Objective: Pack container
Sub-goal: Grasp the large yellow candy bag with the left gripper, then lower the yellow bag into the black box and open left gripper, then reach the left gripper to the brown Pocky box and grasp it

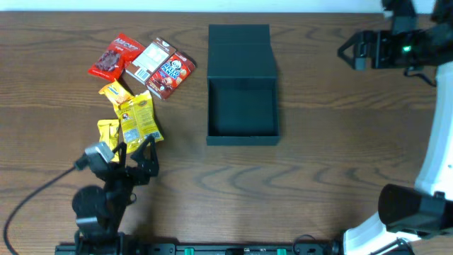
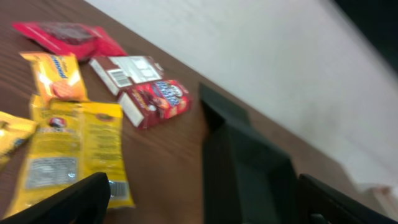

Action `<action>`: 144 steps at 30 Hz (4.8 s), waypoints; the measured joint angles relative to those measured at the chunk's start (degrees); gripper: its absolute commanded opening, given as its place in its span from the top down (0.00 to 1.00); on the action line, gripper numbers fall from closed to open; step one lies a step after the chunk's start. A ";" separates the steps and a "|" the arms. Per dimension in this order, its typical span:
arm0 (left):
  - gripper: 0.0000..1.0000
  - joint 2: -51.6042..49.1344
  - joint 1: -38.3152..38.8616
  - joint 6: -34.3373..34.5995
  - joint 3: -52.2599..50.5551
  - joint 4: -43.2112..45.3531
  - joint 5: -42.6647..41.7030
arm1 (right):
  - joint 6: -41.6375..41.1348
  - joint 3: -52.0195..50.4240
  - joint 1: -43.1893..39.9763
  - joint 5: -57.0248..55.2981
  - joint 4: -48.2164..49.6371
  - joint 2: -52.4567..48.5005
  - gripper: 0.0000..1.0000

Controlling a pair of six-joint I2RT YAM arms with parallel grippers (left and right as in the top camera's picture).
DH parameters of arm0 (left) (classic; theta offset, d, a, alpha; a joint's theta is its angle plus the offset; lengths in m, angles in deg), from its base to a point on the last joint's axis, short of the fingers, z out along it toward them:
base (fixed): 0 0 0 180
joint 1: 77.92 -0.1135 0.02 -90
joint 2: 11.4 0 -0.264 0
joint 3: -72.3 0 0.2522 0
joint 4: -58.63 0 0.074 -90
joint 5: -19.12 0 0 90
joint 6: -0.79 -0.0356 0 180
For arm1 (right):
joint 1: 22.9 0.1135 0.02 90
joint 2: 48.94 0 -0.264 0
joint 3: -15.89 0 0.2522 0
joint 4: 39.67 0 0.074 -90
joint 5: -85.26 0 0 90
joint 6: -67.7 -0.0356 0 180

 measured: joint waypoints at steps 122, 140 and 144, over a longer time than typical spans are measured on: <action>0.05 -87.32 35.56 -18.12 85.22 -30.62 38.82 | 1.40 -5.97 2.19 -5.62 4.68 -0.33 0.01; 0.05 -100.80 6.19 -52.76 85.29 -17.05 16.33 | 1.40 -5.97 2.19 -5.62 4.66 -0.33 0.01; 0.05 -107.01 5.01 -53.77 85.29 -13.38 12.55 | 1.40 -5.97 2.19 -5.62 4.17 -0.33 0.01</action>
